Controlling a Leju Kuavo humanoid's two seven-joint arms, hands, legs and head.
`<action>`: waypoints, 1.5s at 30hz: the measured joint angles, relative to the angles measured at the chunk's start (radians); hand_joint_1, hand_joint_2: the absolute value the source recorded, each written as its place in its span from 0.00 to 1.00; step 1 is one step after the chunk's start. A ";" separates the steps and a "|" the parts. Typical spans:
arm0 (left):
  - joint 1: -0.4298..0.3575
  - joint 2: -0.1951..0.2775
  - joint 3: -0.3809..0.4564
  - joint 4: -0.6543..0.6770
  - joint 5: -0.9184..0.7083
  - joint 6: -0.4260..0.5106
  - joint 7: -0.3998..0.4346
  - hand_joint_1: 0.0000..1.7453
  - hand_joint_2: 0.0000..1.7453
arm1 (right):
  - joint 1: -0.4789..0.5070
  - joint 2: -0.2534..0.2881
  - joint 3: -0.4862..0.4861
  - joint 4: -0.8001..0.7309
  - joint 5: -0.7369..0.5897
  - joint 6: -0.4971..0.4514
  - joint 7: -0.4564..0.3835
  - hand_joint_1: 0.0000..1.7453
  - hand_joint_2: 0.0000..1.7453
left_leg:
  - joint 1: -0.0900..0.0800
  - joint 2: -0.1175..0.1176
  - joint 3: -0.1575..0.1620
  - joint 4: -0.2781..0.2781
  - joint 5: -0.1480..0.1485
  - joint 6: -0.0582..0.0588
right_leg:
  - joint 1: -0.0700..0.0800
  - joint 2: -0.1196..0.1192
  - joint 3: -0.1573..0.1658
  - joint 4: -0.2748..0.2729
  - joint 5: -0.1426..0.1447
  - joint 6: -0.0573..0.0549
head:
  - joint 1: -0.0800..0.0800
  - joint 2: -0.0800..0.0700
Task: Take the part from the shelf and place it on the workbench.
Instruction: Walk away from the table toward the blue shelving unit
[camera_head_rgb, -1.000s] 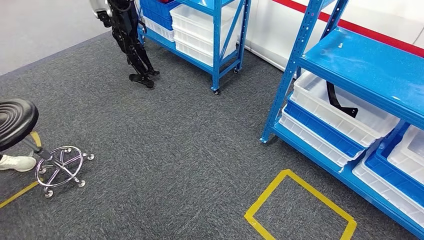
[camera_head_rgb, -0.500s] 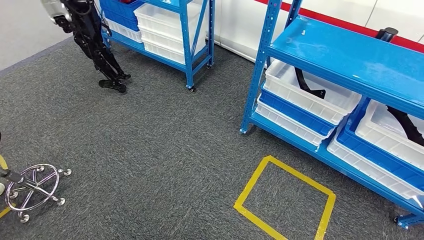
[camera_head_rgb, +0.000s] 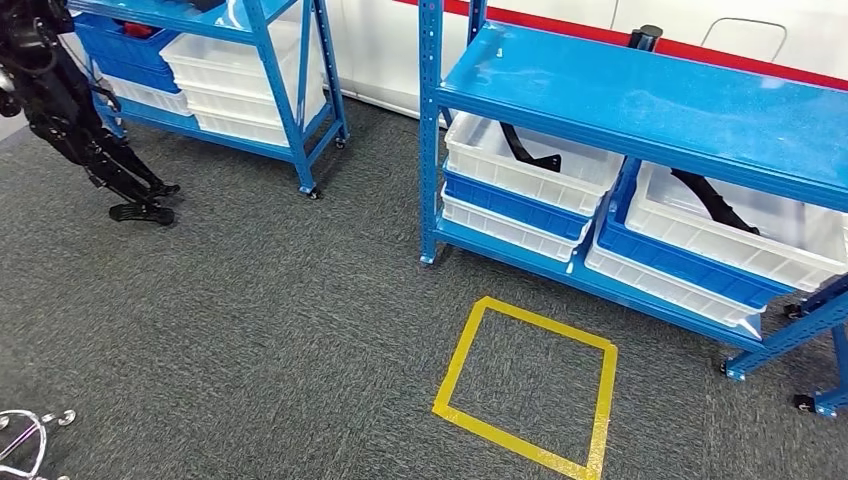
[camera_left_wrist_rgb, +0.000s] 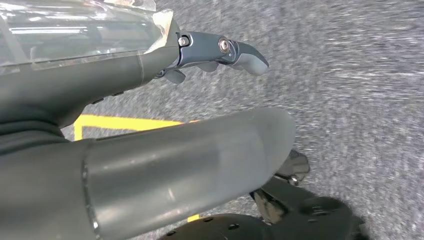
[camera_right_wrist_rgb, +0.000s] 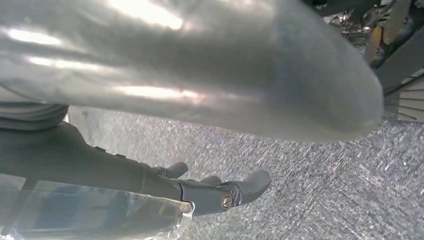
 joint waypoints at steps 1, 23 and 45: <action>-0.001 0.000 0.000 0.000 0.000 0.000 0.000 0.00 0.00 | -0.001 0.000 0.000 0.000 0.000 0.000 0.000 0.00 0.00 | 0.000 -0.012 0.009 -0.025 0.007 0.002 | 0.002 0.009 -0.004 0.000 0.002 0.006 | 0.001 0.000; -0.009 -0.005 -0.001 -0.003 0.003 0.000 -0.001 0.00 0.00 | 0.000 -0.001 0.000 0.001 0.000 0.000 0.003 0.00 0.00 | -0.009 0.081 -0.029 0.092 -0.087 -0.004 | -0.007 -0.098 0.010 -0.006 -0.011 -0.002 | 0.001 0.000; 0.000 -0.008 0.000 0.000 0.028 0.005 -0.009 0.00 0.00 | -0.001 -0.009 0.004 0.001 0.018 -0.018 -0.030 0.00 0.00 | -0.006 0.073 0.005 -0.052 0.027 0.035 | -0.005 -0.089 -0.024 0.079 -0.053 0.053 | 0.013 0.000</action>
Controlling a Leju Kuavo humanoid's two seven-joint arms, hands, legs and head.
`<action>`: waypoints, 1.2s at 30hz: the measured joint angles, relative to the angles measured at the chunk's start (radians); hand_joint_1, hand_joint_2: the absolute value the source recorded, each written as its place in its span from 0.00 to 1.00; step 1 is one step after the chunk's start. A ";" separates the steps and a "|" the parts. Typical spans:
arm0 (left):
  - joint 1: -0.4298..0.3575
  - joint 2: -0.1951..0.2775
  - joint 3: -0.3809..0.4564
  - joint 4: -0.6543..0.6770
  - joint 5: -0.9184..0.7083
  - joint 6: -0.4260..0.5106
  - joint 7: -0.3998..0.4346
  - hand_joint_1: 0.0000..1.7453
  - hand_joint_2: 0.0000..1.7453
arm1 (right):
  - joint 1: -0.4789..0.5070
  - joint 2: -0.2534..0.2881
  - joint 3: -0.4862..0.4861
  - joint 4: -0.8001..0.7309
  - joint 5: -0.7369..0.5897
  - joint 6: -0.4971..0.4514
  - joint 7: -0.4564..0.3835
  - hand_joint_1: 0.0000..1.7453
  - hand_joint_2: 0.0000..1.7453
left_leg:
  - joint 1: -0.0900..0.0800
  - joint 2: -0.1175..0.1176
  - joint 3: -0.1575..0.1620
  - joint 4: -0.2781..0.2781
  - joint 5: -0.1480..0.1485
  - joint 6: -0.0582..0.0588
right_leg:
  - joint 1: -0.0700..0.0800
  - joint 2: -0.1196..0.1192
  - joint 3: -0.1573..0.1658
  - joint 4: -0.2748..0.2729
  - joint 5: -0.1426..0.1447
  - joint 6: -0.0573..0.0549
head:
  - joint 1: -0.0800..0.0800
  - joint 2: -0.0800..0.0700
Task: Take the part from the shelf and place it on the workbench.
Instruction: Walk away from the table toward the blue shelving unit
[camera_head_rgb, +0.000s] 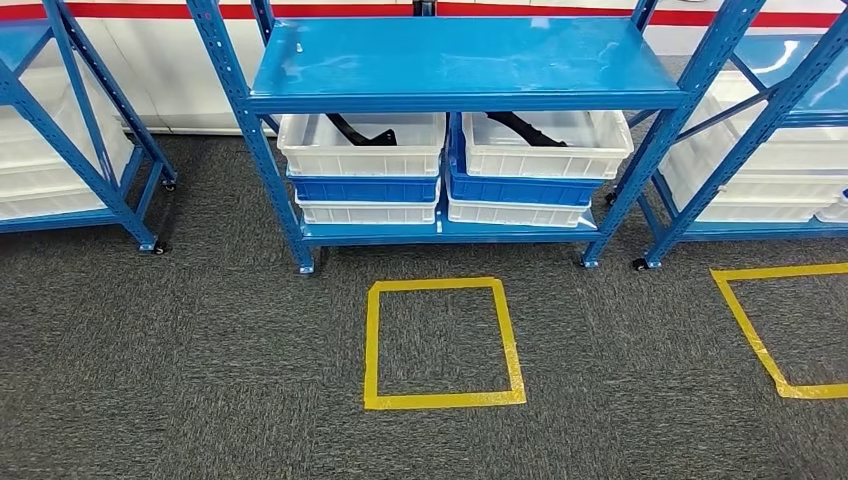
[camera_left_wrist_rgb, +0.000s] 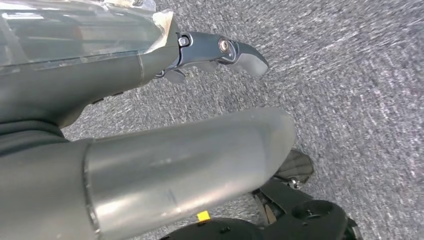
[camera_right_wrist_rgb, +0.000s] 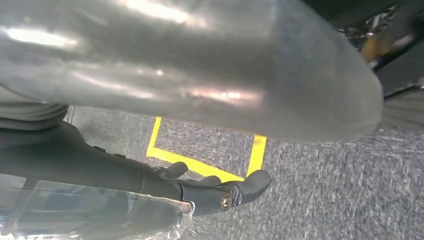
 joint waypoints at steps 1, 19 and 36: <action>0.000 0.000 0.000 0.000 0.001 0.004 -0.003 0.00 0.00 | 0.000 0.000 0.001 0.000 0.000 0.000 -0.001 0.00 0.00 | -0.002 0.001 0.002 0.001 -0.003 -0.005 | 0.000 -0.003 0.029 -0.053 0.018 -0.001 | 0.000 0.000; -0.004 0.003 0.003 0.000 0.018 0.053 -0.008 0.00 0.00 | -0.001 0.004 0.010 0.000 0.000 0.000 -0.003 0.00 0.00 | -0.010 -0.002 0.005 -0.015 -0.003 0.017 | -0.002 -0.003 0.048 -0.071 0.047 -0.002 | -0.001 0.000; -0.011 0.001 0.003 -0.001 0.020 0.065 -0.010 0.00 0.00 | 0.010 0.004 0.016 0.000 -0.010 0.001 -0.002 0.00 0.00 | 0.013 0.001 0.029 0.036 -0.034 -0.044 | -0.006 -0.005 0.055 -0.083 0.020 -0.042 | -0.002 0.000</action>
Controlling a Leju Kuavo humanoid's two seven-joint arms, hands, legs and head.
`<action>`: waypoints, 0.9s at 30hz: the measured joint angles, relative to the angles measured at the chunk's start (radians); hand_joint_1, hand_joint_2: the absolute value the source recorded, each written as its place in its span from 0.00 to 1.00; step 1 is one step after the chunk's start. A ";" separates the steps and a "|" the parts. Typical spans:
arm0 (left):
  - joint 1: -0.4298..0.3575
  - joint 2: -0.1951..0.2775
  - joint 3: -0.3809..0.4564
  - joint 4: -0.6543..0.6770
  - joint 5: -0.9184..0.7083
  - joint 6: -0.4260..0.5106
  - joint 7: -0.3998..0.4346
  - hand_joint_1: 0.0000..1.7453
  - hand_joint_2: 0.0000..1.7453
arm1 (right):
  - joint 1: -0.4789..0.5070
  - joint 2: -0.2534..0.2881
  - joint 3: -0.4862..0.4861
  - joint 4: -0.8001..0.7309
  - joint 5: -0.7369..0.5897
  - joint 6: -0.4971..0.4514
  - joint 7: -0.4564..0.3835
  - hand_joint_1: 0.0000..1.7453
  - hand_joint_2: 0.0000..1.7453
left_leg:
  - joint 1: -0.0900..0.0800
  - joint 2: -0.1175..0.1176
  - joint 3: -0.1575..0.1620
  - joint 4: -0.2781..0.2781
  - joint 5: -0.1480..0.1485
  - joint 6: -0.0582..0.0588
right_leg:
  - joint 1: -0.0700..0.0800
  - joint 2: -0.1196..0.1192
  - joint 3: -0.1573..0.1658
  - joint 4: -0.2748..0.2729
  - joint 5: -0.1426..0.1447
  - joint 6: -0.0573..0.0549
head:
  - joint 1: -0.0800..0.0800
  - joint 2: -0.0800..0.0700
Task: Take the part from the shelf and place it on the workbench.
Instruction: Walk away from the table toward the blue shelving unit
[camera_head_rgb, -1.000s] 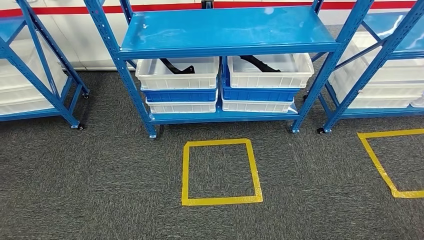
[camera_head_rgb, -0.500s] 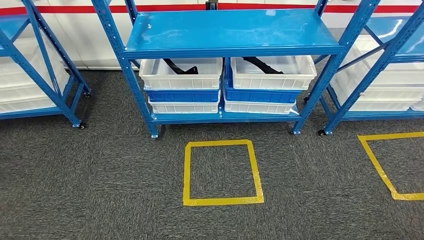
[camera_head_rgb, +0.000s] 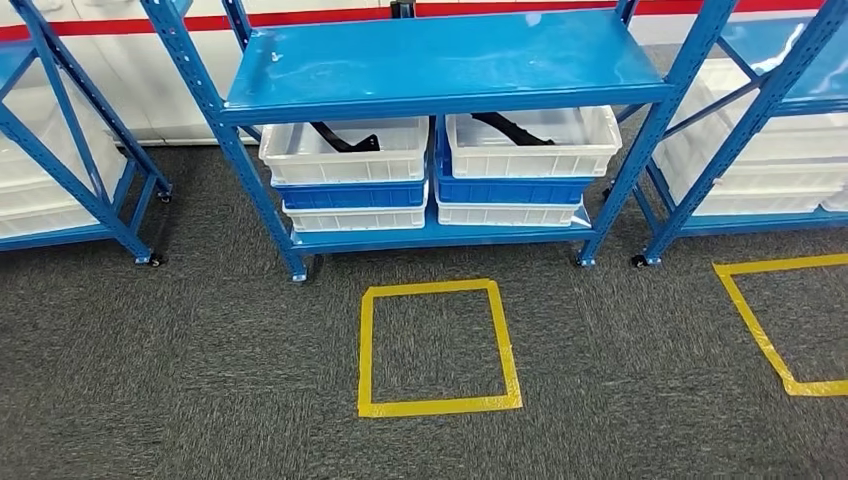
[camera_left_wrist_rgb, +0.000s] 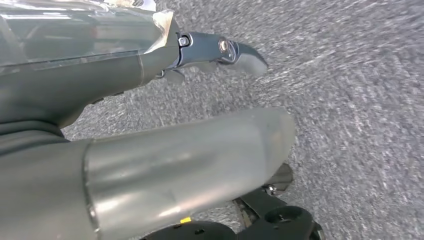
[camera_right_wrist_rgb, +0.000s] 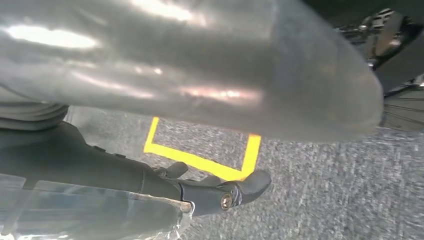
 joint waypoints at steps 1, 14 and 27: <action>-0.001 0.000 0.000 0.000 0.000 0.000 -0.001 0.00 0.00 | 0.000 0.000 0.000 0.000 0.000 0.000 0.000 0.00 0.00 | 0.001 -0.005 -0.034 0.055 -0.012 -0.001 | 0.000 0.001 0.009 -0.001 -0.004 -0.007 | -0.003 0.000; 0.004 0.010 0.000 -0.001 -0.001 0.001 -0.008 0.00 0.00 | -0.006 0.009 0.000 0.000 0.001 -0.001 -0.005 0.00 0.00 | -0.041 -0.029 -0.112 -0.017 0.082 0.072 | 0.037 0.024 0.094 0.016 -0.067 -0.007 | -0.003 0.000; 0.006 0.007 0.000 0.000 -0.001 0.000 -0.012 0.00 0.00 | 0.001 0.006 0.001 0.000 0.002 -0.002 -0.006 0.00 0.00 | -0.021 -0.026 0.017 -0.032 -0.017 0.025 | 0.011 -0.003 -0.051 0.026 0.010 0.030 | 0.005 0.000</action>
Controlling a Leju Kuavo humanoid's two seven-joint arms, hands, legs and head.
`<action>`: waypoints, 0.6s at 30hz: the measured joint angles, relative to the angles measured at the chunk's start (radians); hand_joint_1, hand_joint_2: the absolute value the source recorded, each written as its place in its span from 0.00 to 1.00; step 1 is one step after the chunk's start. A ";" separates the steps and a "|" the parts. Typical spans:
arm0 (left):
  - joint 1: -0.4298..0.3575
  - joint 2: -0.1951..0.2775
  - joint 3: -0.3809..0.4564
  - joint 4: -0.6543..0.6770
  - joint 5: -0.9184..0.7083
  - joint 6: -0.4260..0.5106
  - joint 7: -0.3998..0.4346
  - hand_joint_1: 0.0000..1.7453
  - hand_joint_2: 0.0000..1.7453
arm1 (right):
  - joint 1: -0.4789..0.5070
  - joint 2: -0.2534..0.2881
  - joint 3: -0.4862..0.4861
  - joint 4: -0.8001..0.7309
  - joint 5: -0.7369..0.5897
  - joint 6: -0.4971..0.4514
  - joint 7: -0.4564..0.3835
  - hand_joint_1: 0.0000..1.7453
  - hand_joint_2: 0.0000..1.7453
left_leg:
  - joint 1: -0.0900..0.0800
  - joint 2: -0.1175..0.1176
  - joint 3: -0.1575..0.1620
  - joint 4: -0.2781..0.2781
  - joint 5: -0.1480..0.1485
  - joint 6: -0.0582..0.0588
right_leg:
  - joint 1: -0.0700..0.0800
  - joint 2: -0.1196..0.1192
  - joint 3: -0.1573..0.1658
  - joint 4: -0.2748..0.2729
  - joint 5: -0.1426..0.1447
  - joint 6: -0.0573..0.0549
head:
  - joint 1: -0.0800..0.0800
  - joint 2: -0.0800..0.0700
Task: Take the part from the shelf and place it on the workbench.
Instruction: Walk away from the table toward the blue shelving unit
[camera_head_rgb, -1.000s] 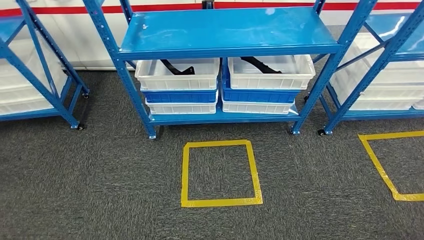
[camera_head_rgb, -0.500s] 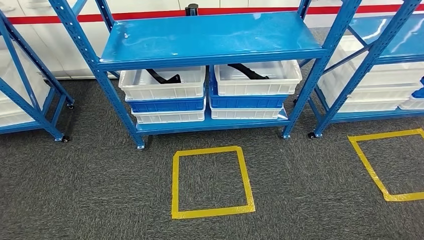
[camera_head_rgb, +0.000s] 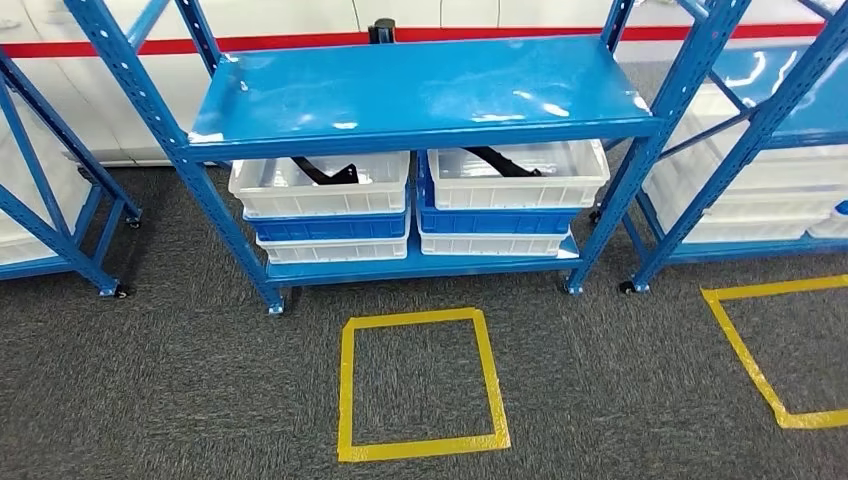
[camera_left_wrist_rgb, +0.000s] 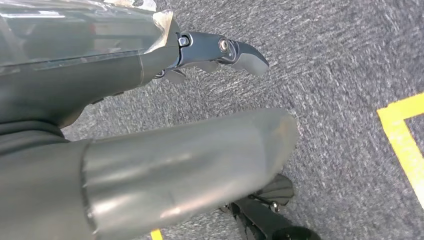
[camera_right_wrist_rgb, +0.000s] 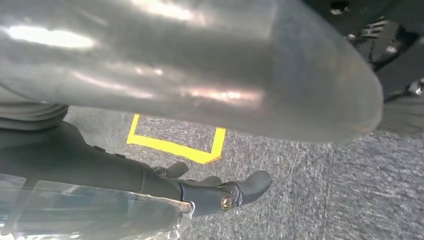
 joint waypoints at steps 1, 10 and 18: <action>-0.002 0.000 0.000 0.000 0.000 0.000 0.000 0.00 0.00 | -0.002 0.000 0.000 0.000 0.000 0.000 0.000 0.00 0.00 | 0.001 0.001 0.005 0.002 -0.002 -0.006 | 0.001 0.003 0.009 -0.002 -0.006 -0.018 | -0.002 0.000; -0.001 -0.002 0.000 -0.001 0.002 0.001 -0.001 0.00 0.00 | -0.001 -0.002 0.000 0.000 0.003 -0.002 0.000 0.00 0.00 | 0.005 0.002 -0.220 0.259 -0.083 -0.017 | 0.005 0.016 0.101 -0.011 -0.068 -0.064 | -0.014 0.000; 0.001 0.005 0.000 -0.001 0.010 0.004 -0.001 0.00 0.00 | -0.010 0.003 0.007 -0.001 0.019 -0.005 -0.003 0.00 0.00 | -0.024 -0.024 -0.163 0.041 0.109 0.046 | 0.016 0.027 0.163 0.014 -0.117 -0.030 | -0.016 0.000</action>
